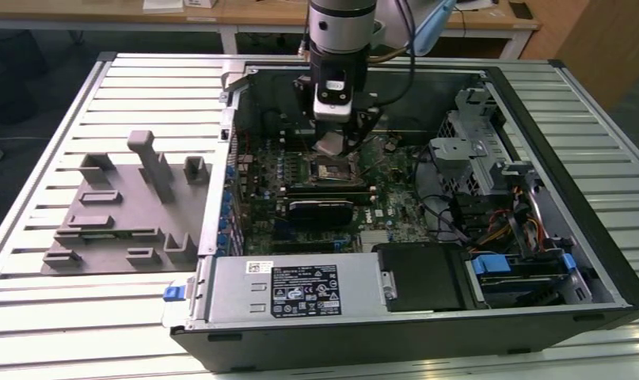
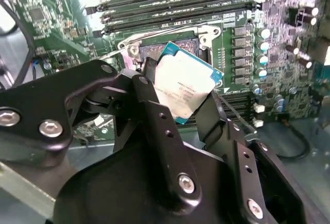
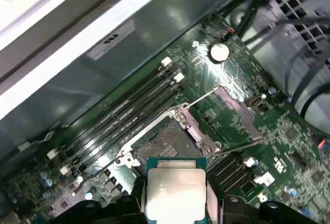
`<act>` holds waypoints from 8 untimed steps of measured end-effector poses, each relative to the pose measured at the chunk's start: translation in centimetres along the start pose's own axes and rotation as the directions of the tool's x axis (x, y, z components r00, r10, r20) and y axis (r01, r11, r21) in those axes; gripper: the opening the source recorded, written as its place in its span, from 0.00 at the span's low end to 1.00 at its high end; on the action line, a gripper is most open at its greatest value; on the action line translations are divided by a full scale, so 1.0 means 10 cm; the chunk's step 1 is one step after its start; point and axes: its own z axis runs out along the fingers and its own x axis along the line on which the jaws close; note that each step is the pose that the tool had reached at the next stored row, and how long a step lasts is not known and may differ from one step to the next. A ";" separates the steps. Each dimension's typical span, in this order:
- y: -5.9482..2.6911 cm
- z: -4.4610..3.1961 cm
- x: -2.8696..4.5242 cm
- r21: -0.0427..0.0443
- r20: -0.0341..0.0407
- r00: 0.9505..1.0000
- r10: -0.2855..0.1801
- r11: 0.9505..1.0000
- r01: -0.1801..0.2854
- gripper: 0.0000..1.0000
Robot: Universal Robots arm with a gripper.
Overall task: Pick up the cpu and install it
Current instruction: 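Place the cpu into insertion slot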
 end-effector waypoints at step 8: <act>0.000 0.005 0.000 0.006 0.002 0.990 0.143 0.990 -0.143 0.55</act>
